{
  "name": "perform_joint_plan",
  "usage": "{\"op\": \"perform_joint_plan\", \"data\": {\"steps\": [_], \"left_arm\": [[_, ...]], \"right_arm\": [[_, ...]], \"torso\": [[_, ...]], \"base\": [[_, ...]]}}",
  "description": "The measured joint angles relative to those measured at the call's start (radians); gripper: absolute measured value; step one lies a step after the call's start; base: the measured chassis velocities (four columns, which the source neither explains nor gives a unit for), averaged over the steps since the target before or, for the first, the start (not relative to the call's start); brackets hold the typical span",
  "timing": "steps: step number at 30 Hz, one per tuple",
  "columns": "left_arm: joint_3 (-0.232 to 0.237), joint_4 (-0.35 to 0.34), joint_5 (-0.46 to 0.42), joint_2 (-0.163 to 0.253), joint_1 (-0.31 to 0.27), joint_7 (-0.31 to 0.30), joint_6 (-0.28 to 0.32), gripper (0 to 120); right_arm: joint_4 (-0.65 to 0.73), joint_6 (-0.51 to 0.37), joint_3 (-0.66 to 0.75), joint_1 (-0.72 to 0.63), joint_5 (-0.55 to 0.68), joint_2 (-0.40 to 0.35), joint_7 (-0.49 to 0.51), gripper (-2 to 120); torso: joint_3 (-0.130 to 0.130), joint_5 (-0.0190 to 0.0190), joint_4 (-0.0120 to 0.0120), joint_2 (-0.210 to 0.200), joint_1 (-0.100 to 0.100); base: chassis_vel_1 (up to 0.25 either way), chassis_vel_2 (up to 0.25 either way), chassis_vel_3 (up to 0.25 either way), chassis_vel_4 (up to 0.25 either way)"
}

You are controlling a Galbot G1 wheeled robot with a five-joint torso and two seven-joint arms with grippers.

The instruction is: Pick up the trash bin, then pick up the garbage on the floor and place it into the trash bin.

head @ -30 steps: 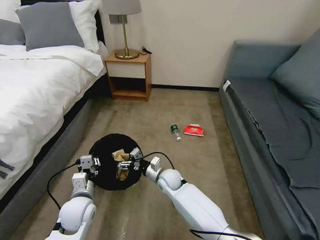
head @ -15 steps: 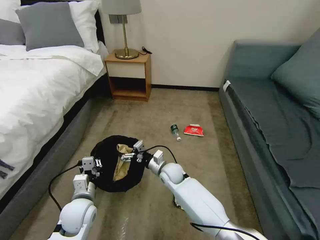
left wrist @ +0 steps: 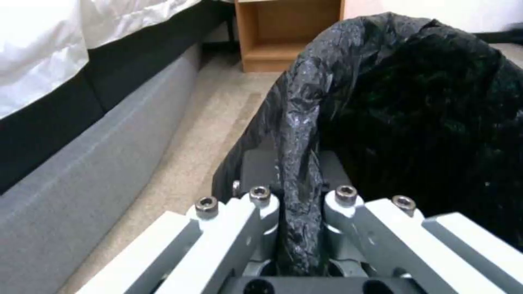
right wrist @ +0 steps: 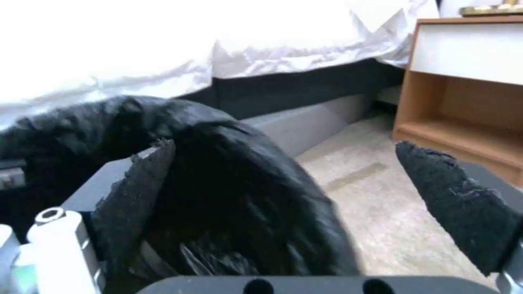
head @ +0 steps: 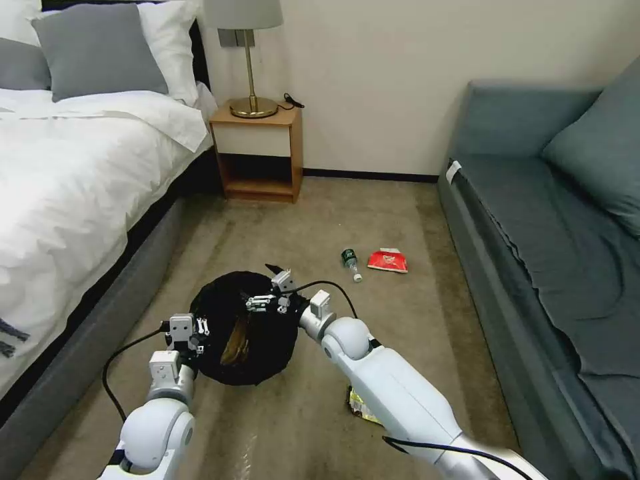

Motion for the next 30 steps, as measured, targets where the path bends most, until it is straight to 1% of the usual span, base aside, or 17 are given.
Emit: {"op": "perform_joint_plan", "data": {"steps": [3, 7, 9, 11, 12, 13, 14, 15, 17, 18, 19, 21, 23, 25, 27, 29, 30], "left_arm": [[-0.009, 0.004, -0.004, 0.006, -0.002, 0.001, -0.001, 4], [-0.016, 0.007, -0.006, 0.010, -0.004, 0.002, -0.002, 4], [-0.026, 0.014, -0.012, 0.016, -0.007, 0.003, -0.002, 4], [-0.028, 0.014, -0.013, 0.017, -0.008, 0.003, -0.002, 4], [-0.033, 0.015, -0.016, 0.021, -0.009, 0.004, -0.002, 4], [-0.033, 0.015, -0.016, 0.021, -0.009, 0.004, -0.002, 4], [-0.039, 0.014, -0.020, 0.026, -0.009, 0.003, -0.002, 4], [-0.039, 0.014, -0.020, 0.026, -0.009, 0.003, -0.002, 4], [-0.043, 0.010, -0.021, 0.031, -0.007, 0.005, -0.002, 4], [-0.045, 0.010, -0.022, 0.032, -0.006, 0.004, -0.002, 4], [-0.045, 0.010, -0.022, 0.032, -0.006, 0.004, -0.002, 4], [-0.048, 0.011, -0.022, 0.033, -0.005, 0.008, -0.002, 4], [-0.049, 0.011, -0.022, 0.033, -0.004, 0.009, -0.002, 4], [-0.049, 0.013, -0.022, 0.035, -0.004, 0.013, -0.002, 4], [-0.049, 0.014, -0.022, 0.036, -0.005, 0.013, -0.002, 4], [-0.048, 0.014, -0.021, 0.037, -0.011, 0.014, -0.002, 4], [-0.048, 0.014, -0.021, 0.037, -0.011, 0.014, -0.002, 4]], "right_arm": [[0.025, -0.014, -0.001, -0.004, 0.016, -0.054, 0.011, 100], [0.037, -0.020, 0.001, -0.012, 0.021, -0.083, 0.016, 100], [0.062, -0.026, 0.013, -0.043, 0.030, -0.152, 0.021, 100], [0.066, -0.026, 0.017, -0.051, 0.030, -0.164, 0.021, 100], [0.075, -0.026, 0.028, -0.075, 0.031, -0.203, 0.021, 100], [0.075, -0.026, 0.028, -0.075, 0.031, -0.203, 0.021, 100], [0.092, -0.027, 0.047, -0.114, 0.035, -0.286, 0.021, 100], [0.092, -0.027, 0.047, -0.114, 0.035, -0.286, 0.021, 100], [0.116, -0.028, 0.073, -0.163, 0.043, -0.381, 0.019, 100], [0.122, -0.028, 0.084, -0.180, 0.043, -0.408, 0.015, 100], [0.122, -0.028, 0.084, -0.180, 0.043, -0.408, 0.015, 100], [0.149, -0.025, 0.146, -0.240, 0.043, -0.463, 0.005, 100], [0.159, -0.024, 0.166, -0.260, 0.044, -0.478, 0.003, 100], [0.195, -0.021, 0.226, -0.326, 0.045, -0.523, -0.012, 100], [0.203, -0.019, 0.241, -0.344, 0.042, -0.535, -0.018, 100], [0.248, -0.015, 0.288, -0.427, 0.020, -0.581, -0.035, 100], [0.248, -0.015, 0.288, -0.427, 0.020, -0.581, -0.035, 100]], "torso": [[0.000, 0.0000, 0.0000, 0.000, 0.000], [0.000, 0.0001, 0.0000, 0.000, 0.000], [0.000, 0.0002, 0.0001, 0.000, 0.000], [0.000, 0.0001, 0.0001, 0.000, 0.000], [0.000, 0.0003, 0.0000, 0.000, 0.000], [0.000, 0.0003, 0.0000, 0.000, 0.000], [0.000, 0.0003, -0.0002, 0.000, 0.000], [0.000, 0.0003, -0.0002, 0.000, 0.000], [0.000, 0.0004, -0.0002, 0.000, 0.000], [0.000, 0.0002, -0.0007, 0.000, 0.000], [0.000, 0.0002, -0.0007, 0.000, 0.000], [0.000, 0.0004, -0.0004, 0.000, 0.000], [0.000, 0.0003, -0.0002, 0.000, 0.000], [0.000, 0.0004, 0.0001, 0.000, 0.000], [0.000, 0.0001, 0.0000, 0.000, 0.000], [0.000, 0.0006, -0.0004, 0.000, 0.000], [0.000, 0.0006, -0.0004, 0.000, 0.000]], "base": [[0.000, 0.000, 0.000, 0.000], [0.000, 0.000, 0.000, 0.000], [0.000, 0.000, 0.000, 0.000], [0.000, 0.000, 0.000, 0.000], [0.000, 0.000, 0.000, 0.000], [0.000, 0.000, 0.000, 0.000], [0.000, 0.000, 0.000, 0.000], [0.000, 0.000, 0.000, 0.000], [0.000, 0.000, 0.000, 0.000], [0.000, 0.000, 0.000, 0.000], [0.000, 0.000, 0.000, 0.000], [0.000, 0.000, 0.000, 0.000], [0.000, 0.000, 0.000, 0.000], [0.000, 0.000, 0.000, 0.000], [0.000, 0.000, 0.000, 0.000], [0.000, 0.000, 0.000, 0.000], [0.000, 0.000, 0.000, 0.000]]}}
